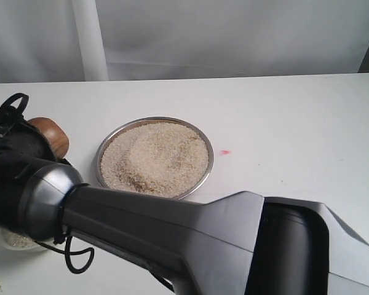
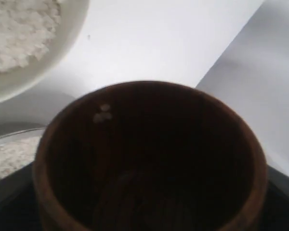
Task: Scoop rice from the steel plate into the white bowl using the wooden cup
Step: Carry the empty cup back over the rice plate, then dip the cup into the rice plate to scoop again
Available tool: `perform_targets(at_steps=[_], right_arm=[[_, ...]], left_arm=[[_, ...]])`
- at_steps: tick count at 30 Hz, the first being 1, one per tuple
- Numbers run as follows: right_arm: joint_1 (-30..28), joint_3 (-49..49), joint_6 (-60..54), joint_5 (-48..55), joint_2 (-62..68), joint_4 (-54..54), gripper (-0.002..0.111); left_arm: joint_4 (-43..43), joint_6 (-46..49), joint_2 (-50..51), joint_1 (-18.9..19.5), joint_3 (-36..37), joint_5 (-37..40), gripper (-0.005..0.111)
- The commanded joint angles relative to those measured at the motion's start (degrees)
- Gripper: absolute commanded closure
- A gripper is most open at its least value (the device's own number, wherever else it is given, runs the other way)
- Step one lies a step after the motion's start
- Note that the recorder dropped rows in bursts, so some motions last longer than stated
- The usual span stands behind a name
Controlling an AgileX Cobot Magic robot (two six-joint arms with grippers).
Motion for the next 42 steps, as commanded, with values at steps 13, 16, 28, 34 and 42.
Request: perform_targets(at_steps=[13, 16, 28, 34, 42], right_arm=[[-8.5, -0.5, 1.3, 6.7, -5.5, 30.5, 0.108], [-10.9, -0.5, 1.2, 9.0, -9.1, 32.0, 0.108], [-23.1, -0.5, 3.0, 11.0, -11.6, 29.5, 0.108], [-24.6, -0.5, 3.0, 11.0, -6.4, 16.7, 0.108], [-24.6, -0.3, -0.1, 8.5, 0.1, 8.1, 0.108]], left_arm=[[-0.3, -0.1, -0.1, -0.3, -0.3, -0.4, 0.107], [-0.3, -0.1, -0.1, -0.3, -0.3, -0.4, 0.107], [-0.3, -0.1, -0.1, -0.3, -0.3, -0.4, 0.107], [-0.3, -0.1, -0.1, -0.3, -0.3, -0.4, 0.107], [-0.3, -0.1, -0.1, -0.3, -0.3, -0.4, 0.107]])
